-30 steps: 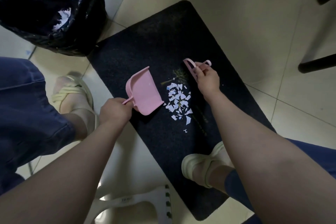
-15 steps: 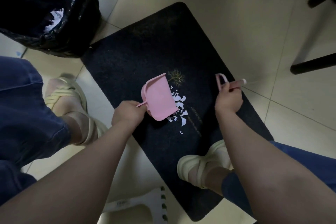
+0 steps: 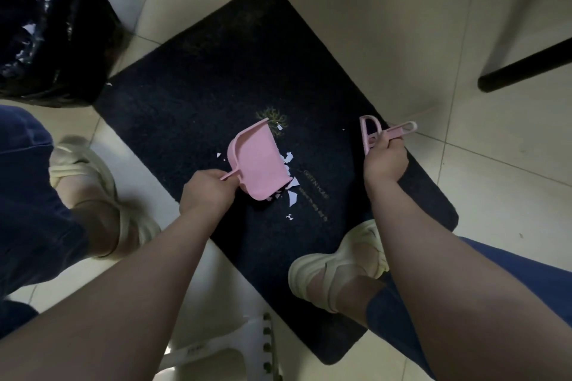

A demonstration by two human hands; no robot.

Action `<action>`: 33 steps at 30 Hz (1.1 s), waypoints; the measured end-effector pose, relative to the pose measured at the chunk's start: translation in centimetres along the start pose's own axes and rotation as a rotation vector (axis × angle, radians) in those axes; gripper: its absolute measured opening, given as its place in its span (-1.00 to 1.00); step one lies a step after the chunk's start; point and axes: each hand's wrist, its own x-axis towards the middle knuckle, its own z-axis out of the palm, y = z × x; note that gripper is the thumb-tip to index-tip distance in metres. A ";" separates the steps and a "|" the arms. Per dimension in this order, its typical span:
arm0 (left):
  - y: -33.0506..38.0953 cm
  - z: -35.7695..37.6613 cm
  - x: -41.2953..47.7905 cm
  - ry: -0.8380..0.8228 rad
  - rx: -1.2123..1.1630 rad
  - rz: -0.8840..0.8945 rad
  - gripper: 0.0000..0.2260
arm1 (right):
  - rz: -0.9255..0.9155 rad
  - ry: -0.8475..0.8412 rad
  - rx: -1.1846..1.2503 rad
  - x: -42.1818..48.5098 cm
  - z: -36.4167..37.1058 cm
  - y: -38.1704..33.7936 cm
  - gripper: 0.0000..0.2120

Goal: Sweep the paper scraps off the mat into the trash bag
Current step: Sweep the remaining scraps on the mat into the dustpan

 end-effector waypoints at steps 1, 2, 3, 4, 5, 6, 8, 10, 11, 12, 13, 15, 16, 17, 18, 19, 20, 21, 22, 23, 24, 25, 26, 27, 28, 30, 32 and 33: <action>0.0 0.2 0.0 0.003 0.001 0.000 -0.82 | 0.012 -0.011 0.001 -0.1 -0.1 0.1 -0.65; 0.0 0.3 -0.1 0.004 0.001 0.000 -0.83 | 0.023 -0.039 -0.004 0.1 -0.1 0.1 -0.65; -0.1 0.4 -0.1 0.002 0.002 -0.001 -0.83 | 0.029 -0.073 -0.014 0.0 -0.1 0.0 -0.65; -0.1 0.4 -0.1 0.001 0.005 -0.002 -0.83 | 0.034 -0.112 -0.027 0.1 0.1 -0.2 -0.66; -0.3 0.4 -0.1 0.001 0.007 -0.004 -0.84 | 0.041 -0.151 -0.022 0.1 0.2 -0.3 -0.66; -0.4 0.4 -0.1 0.001 0.009 -0.002 -0.85 | 0.040 -0.174 -0.002 0.1 0.4 -0.4 -0.67; -0.6 0.4 -0.1 0.002 0.007 0.000 -0.85 | -0.004 -0.143 0.017 0.2 0.6 -0.6 -0.67; -0.6 0.3 0.0 0.003 0.002 -0.004 -0.85 | -0.035 -0.065 -0.021 0.0 0.4 -1.0 -0.65; -0.6 0.3 0.0 0.004 -0.002 -0.005 -0.85 | -0.034 -0.032 -0.037 0.0 0.2 -1.1 -0.65; -0.6 0.3 -0.1 0.006 -0.002 -0.004 -0.85 | -0.023 -0.027 -0.052 0.0 0.2 -1.0 -0.65; -0.5 0.3 0.0 0.006 -0.002 -0.001 -0.84 | -0.013 -0.048 -0.070 0.0 0.2 -1.0 -0.65; -0.5 0.4 0.0 0.001 -0.010 0.000 -0.85 | 0.008 -0.151 -0.070 -0.2 0.5 -0.7 -0.67; -0.4 0.4 0.0 0.003 -0.012 -0.003 -0.86 | 0.012 -0.192 -0.047 -0.3 0.9 -0.5 -0.68; -0.5 0.3 0.0 0.004 -0.013 -0.006 -0.86 | 0.004 -0.204 -0.024 -0.5 1.1 -0.3 -0.68; -0.5 0.3 0.0 0.006 -0.019 -0.010 -0.86 | -0.011 -0.189 -0.021 -0.7 1.2 -0.3 -0.68; -0.5 0.2 0.0 0.009 -0.023 -0.014 -0.86 | -0.027 -0.161 -0.017 -1.0 1.1 -0.3 -0.68; -0.6 0.2 0.0 0.012 -0.026 -0.016 -0.86 | -0.038 -0.117 -0.013 -1.2 1.0 -0.4 -0.68; -0.6 0.1 -0.1 0.014 -0.028 -0.017 -0.86 | -0.052 -0.061 -0.005 -1.5 0.8 -0.4 -0.67; -0.6 0.0 -0.1 0.016 -0.031 -0.018 -0.84 | -0.049 -0.008 0.006 -1.4 0.6 -0.2 -0.66; -0.6 -0.1 -0.2 0.018 -0.037 -0.019 -0.83 | -0.044 0.044 0.021 -1.4 0.4 -0.3 -0.66; -0.6 -0.2 -0.2 0.020 -0.042 -0.018 -0.82 | -0.025 0.078 0.039 -1.3 0.2 -0.5 -0.65; -0.7 -0.4 -0.2 0.023 -0.048 -0.019 -0.81 | -0.008 0.081 0.038 -1.2 0.2 -0.8 -0.64; -0.7 -0.6 -0.2 0.025 -0.052 -0.021 -0.81 | 0.009 0.052 0.015 -0.9 0.3 -0.9 -0.64; -0.9 -0.7 -0.2 0.025 -0.059 -0.024 -0.82 | 0.024 0.006 -0.021 -0.7 0.5 -1.1 -0.65; -1.0 -0.9 -0.1 0.026 -0.068 -0.028 -0.82 | 0.043 -0.054 -0.053 -0.6 0.9 -1.4 -0.66; -1.3 -1.1 -0.1 0.031 -0.082 -0.041 -0.82 | 0.081 -0.184 -0.082 -0.7 1.6 -1.6 -0.71; -1.2 -1.1 -0.2 0.024 -0.096 -0.051 -0.83 | 0.086 -0.291 -0.061 -1.2 2.0 -1.5 -0.72; -1.1 -1.1 -0.2 0.020 -0.105 -0.056 -0.83 | 0.067 -0.304 -0.024 -1.6 2.0 -1.4 -0.72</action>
